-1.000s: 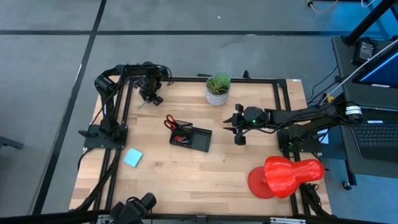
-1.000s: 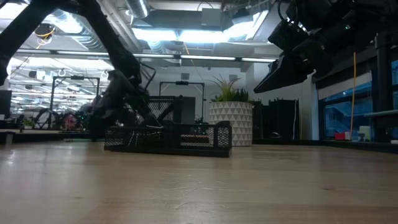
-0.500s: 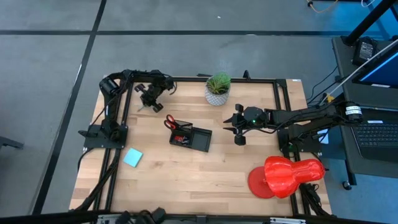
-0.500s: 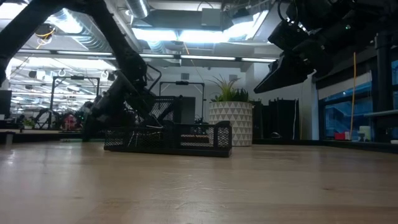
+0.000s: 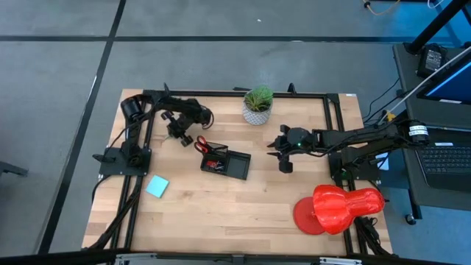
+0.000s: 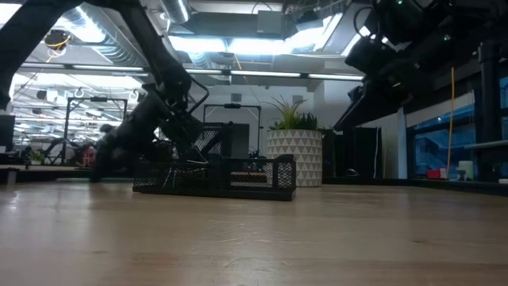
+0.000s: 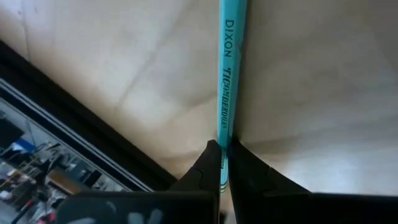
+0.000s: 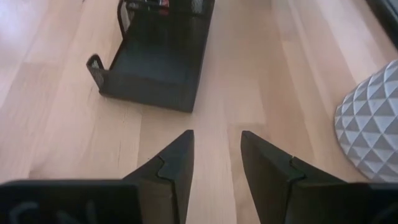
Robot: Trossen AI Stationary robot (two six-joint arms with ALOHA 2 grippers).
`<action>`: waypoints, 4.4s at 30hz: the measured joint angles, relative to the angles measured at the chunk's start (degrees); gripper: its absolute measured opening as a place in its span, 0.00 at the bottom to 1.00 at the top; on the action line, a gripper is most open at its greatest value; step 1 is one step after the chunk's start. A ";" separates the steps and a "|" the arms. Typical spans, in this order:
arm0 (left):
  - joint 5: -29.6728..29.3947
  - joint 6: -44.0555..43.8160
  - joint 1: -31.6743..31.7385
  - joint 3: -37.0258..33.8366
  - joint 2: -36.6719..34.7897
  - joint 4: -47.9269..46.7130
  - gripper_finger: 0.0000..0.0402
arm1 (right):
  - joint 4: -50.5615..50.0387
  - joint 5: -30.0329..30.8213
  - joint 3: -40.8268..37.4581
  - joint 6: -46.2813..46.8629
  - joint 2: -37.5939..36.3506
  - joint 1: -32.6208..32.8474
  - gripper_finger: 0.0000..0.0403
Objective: Pick and place office supplies into organizer
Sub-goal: Put the pencil into the top left section of the desk organizer
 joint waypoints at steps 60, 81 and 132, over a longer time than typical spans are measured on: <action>-14.83 -54.48 -40.98 -25.40 -26.81 38.28 0.03 | -4.06 -0.03 -0.04 -3.10 0.00 0.02 0.34; -33.52 -73.79 -52.55 -25.60 -16.77 39.37 0.25 | -3.71 -0.03 -0.04 -1.88 0.00 0.02 0.34; -47.92 -78.96 -63.49 -25.20 -4.94 41.90 0.03 | -3.78 -0.02 -0.04 -3.28 0.02 0.02 0.34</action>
